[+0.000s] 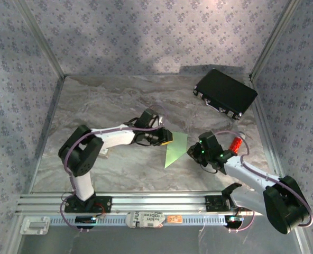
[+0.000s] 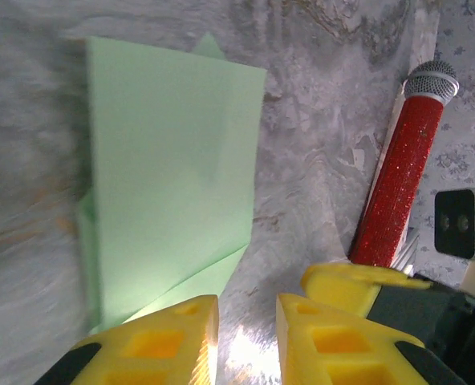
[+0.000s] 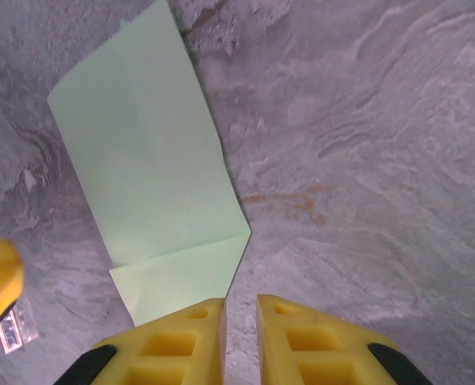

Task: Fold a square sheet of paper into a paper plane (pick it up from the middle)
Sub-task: Fold the wing for the fifth time at the center of the table.

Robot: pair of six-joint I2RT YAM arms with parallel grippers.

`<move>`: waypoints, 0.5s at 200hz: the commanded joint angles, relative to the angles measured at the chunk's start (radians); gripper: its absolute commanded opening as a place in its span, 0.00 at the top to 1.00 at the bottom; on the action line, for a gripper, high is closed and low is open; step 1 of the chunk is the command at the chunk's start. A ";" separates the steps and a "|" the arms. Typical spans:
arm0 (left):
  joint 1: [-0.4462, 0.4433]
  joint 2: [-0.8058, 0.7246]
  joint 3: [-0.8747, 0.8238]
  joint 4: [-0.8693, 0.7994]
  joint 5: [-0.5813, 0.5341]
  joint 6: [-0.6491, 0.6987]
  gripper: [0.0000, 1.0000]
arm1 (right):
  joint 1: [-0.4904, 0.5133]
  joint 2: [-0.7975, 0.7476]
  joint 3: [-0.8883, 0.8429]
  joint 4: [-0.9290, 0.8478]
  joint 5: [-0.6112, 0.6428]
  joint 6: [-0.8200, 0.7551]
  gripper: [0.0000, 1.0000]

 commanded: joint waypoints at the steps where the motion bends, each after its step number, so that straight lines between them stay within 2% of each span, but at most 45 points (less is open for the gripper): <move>1: -0.010 0.066 0.072 -0.026 0.036 0.031 0.76 | -0.004 -0.012 0.000 -0.033 -0.034 -0.054 0.82; 45: -0.012 0.169 0.164 -0.139 0.026 0.084 0.80 | -0.002 -0.015 -0.011 -0.021 -0.049 -0.059 0.82; 100: -0.011 0.185 0.078 -0.120 0.015 0.094 0.83 | -0.002 -0.039 -0.010 -0.018 -0.051 -0.082 0.79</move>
